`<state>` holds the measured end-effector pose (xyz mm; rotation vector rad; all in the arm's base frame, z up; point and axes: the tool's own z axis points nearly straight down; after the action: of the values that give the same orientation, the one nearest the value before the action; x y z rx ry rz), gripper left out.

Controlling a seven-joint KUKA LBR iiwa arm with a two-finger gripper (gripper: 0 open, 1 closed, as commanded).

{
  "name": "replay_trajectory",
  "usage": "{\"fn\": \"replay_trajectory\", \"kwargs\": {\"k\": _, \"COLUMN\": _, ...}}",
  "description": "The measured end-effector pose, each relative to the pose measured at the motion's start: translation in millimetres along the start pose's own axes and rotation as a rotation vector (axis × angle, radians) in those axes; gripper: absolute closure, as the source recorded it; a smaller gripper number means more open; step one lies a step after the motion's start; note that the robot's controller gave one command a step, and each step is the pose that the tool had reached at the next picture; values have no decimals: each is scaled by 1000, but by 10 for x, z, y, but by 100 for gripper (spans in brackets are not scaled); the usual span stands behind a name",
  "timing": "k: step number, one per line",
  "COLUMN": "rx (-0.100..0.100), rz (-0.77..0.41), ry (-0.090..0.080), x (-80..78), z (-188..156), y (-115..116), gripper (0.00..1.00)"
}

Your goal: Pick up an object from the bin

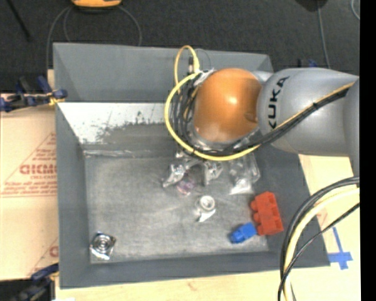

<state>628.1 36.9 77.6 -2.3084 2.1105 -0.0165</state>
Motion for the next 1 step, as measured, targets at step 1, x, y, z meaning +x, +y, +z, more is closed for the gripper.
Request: {"fn": "replay_trajectory", "kwargs": {"k": 1, "rx": -7, "rz": 8, "ry": -4, "x": -5, "z": -35, "y": -30, "gripper": 0}}
